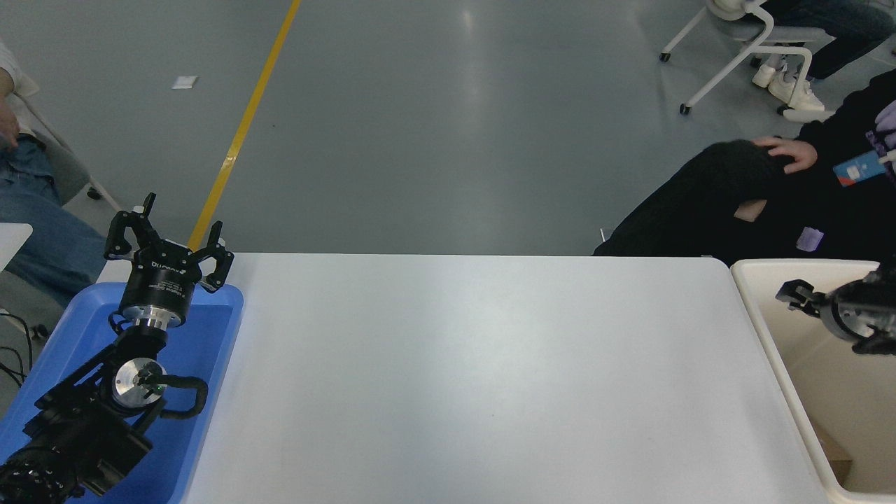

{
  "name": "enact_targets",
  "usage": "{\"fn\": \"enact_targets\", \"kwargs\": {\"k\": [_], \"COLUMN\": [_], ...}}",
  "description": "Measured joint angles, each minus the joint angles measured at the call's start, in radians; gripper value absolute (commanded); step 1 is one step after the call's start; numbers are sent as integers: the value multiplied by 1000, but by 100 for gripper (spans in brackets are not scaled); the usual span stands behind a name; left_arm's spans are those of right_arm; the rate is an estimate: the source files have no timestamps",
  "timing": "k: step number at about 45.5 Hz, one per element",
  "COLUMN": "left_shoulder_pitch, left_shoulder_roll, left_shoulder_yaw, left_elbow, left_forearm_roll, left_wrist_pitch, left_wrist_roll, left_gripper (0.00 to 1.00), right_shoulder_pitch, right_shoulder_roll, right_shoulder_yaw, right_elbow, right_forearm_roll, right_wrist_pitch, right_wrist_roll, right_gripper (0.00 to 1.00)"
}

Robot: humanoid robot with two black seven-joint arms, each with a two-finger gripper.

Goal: Pick up paper ball place in dustbin

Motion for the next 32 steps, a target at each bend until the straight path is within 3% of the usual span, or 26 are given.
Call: {"fn": "enact_targets", "kwargs": {"k": [13, 32], "left_shoulder_pitch": [1, 1], "left_shoulder_roll": [0, 0], "left_shoulder_yaw": [0, 0], "left_elbow": [0, 0], "left_forearm_roll": [0, 0], "left_wrist_pitch": [0, 0], "left_wrist_roll": [0, -1], "left_gripper": [99, 99], "right_shoulder_pitch": [320, 566], "right_shoulder_roll": [104, 269], "right_shoulder_yaw": [-47, -44], "right_elbow": [84, 131], "right_forearm_roll": [12, 66], "right_wrist_pitch": [455, 611], "right_wrist_roll": [1, 2], "right_gripper": [100, 100]}}
